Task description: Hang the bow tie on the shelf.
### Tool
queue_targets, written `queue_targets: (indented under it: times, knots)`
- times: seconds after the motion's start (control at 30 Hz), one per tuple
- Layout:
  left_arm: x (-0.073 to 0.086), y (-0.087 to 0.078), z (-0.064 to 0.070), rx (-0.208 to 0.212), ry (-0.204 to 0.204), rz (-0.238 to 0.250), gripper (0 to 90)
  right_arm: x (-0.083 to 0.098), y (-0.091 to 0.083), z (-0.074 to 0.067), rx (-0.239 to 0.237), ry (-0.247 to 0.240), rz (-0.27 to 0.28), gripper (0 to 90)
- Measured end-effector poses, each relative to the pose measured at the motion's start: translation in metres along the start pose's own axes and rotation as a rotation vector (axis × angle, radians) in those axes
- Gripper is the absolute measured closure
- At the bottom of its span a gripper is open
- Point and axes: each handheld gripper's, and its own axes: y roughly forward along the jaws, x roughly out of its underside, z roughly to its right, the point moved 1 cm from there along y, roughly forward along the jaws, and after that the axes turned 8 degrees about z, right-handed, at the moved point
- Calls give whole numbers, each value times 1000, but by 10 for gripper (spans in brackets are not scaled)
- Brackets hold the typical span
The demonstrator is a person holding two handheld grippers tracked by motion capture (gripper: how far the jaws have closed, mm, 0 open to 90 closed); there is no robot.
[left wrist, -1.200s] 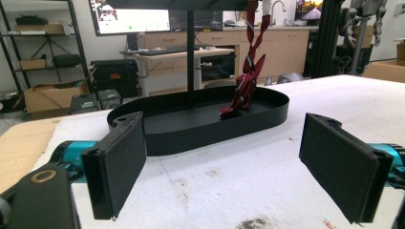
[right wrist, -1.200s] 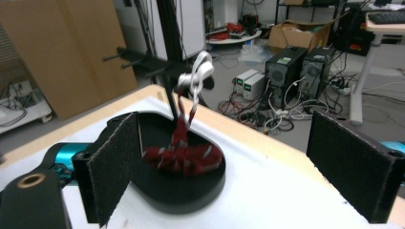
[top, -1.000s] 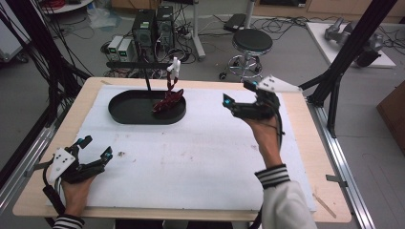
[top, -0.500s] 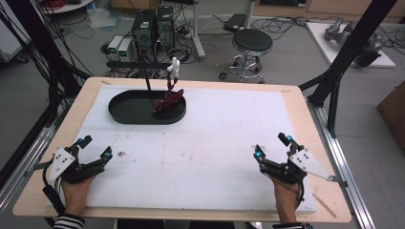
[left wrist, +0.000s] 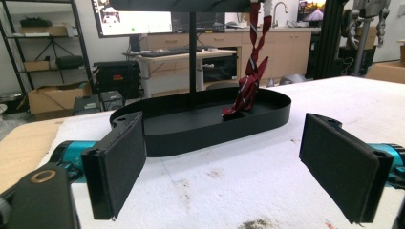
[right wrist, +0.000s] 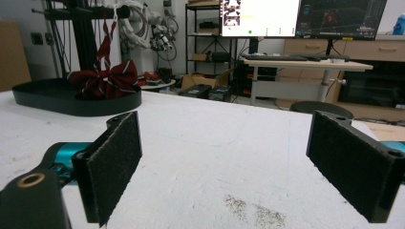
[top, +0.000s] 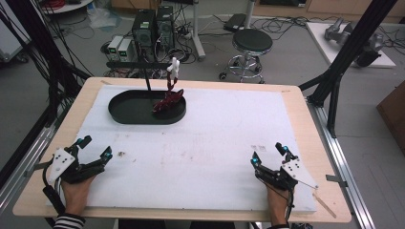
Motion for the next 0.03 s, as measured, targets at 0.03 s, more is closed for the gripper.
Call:
queue_targets:
  times: [0.03]
  knots:
    - [0,0,0,0,0,0,165,0,0,0,1,6,-5,108]
